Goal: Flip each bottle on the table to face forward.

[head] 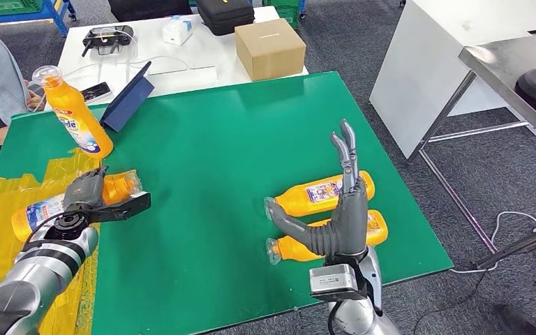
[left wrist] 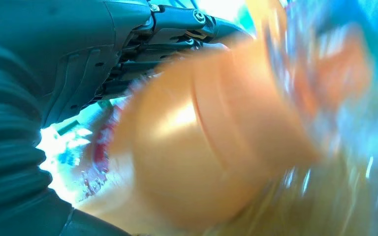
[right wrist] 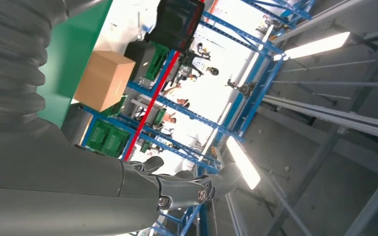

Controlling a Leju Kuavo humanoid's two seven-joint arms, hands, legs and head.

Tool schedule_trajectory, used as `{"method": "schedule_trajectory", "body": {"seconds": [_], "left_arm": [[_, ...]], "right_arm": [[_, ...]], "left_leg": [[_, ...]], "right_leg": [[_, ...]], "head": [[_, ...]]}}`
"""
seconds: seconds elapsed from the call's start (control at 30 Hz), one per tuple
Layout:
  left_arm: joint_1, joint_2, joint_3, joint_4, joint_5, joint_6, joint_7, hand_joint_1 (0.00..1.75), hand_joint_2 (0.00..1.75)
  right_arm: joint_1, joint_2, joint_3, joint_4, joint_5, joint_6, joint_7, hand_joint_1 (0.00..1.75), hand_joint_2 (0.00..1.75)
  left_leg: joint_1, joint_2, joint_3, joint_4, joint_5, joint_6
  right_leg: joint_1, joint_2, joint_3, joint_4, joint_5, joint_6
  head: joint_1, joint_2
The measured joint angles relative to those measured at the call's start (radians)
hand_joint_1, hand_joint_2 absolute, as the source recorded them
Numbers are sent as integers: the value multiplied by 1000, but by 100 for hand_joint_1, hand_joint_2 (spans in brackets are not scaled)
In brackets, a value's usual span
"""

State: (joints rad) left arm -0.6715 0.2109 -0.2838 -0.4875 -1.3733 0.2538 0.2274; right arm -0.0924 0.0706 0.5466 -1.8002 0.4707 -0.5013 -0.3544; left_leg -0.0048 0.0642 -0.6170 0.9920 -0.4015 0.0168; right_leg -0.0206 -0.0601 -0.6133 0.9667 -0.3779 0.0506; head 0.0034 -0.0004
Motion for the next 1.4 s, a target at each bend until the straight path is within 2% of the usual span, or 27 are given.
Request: {"method": "schedule_trajectory", "body": {"seconds": [0.2, 0.27, 0.3, 0.37, 0.43, 0.5, 0.57, 0.63, 0.7, 0.83, 0.9, 1.03, 1.27, 1.4], "left_arm": [[2, 0, 2, -2, 0, 7, 0, 0, 175], [13, -2, 14, -19, 2, 52, -7, 0, 175], [39, -7, 36, -61, 18, 113, -30, 0, 175], [152, -36, 113, -246, 94, 265, -121, 0, 175], [316, -88, 196, -533, 152, 385, -201, 0, 175], [414, -123, 234, -719, 150, 416, -215, 0, 175], [443, -135, 247, -781, 154, 419, -224, 0, 175], [465, -144, 253, -830, 184, 410, -248, 0, 175], [498, -157, 250, -899, 261, 360, -281, 0, 175], [566, -179, 217, -1047, 580, 158, -375, 0, 175], [589, -188, 203, -1102, 730, 81, -430, 0, 175], [616, -202, 185, -1169, 850, 12, -493, 0, 175], [630, -217, 140, -1206, 891, -21, -530, 0, 175], [631, -220, 126, -1210, 902, -25, -533, 0, 175]], "right_arm": [[1, 0, -1, 0, 0, 0, -1, 0, 175], [5, -1, -4, 0, 4, 0, -4, 0, 175], [11, -2, -8, 1, 13, -2, -5, 0, 175], [30, -6, -23, 1, 68, -27, 9, 0, 175], [58, -15, -51, -1, 170, -69, 50, 0, 175], [74, -22, -72, -4, 232, -88, 79, 0, 175], [77, -26, -79, -5, 255, -88, 95, 0, 175], [78, -31, -86, -6, 319, -72, 143, 0, 175], [78, -47, -98, -5, 419, -20, 219, 0, 175], [54, -107, -140, 13, 540, 135, 331, 0, 175], [30, -138, -170, 45, 551, 185, 344, 0, 175], [-11, -186, -224, 115, 562, 228, 351, 0, 175], [-106, -265, -298, 285, 558, 267, 325, 0, 175], [-130, -282, -317, 336, 559, 271, 318, 0, 175]], "left_leg": [[0, 0, 0, 0, 0, 0], [0, 0, 0, 0, 0, 0], [0, 0, 0, 0, 0, 0], [0, 1, -1, 0, -1, 0], [0, 1, -2, 0, -3, 0], [0, 1, -2, 0, -3, 0], [0, 1, -2, 0, -3, 0], [0, 1, -2, 0, -3, 0], [0, 1, -2, 0, -3, 0], [-1, 0, -3, 0, -3, 0], [-2, 0, -3, 0, -3, 1], [-2, -1, -3, 0, -3, 1], [-2, -1, -3, 0, -3, 1], [-2, -1, -3, 0, -3, 1]], "right_leg": [[0, 0, 0, 0, 0, 0], [0, 0, 0, 0, 0, 0], [0, 0, -1, 0, 0, 0], [0, 1, -2, 0, 0, 0], [0, 1, -3, 0, -1, 0], [0, 1, -3, 0, -1, 0], [0, 1, -3, 0, -1, 0], [0, 1, -3, 0, -1, 0], [0, 1, -3, 0, -1, 0], [-1, 1, -2, 0, -1, 0], [-2, 1, -2, -1, 0, 1], [-2, 0, -2, -1, 0, 2], [-2, 0, -2, -1, 0, 2], [-2, 0, -2, -1, 1, 2]], "head": [[0, 0], [0, 0], [0, 0], [0, 0], [0, 0], [0, 0], [0, 0], [0, 0], [-1, 0], [0, 0], [0, 0], [-1, 0], [0, 0], [-1, 0]]}}
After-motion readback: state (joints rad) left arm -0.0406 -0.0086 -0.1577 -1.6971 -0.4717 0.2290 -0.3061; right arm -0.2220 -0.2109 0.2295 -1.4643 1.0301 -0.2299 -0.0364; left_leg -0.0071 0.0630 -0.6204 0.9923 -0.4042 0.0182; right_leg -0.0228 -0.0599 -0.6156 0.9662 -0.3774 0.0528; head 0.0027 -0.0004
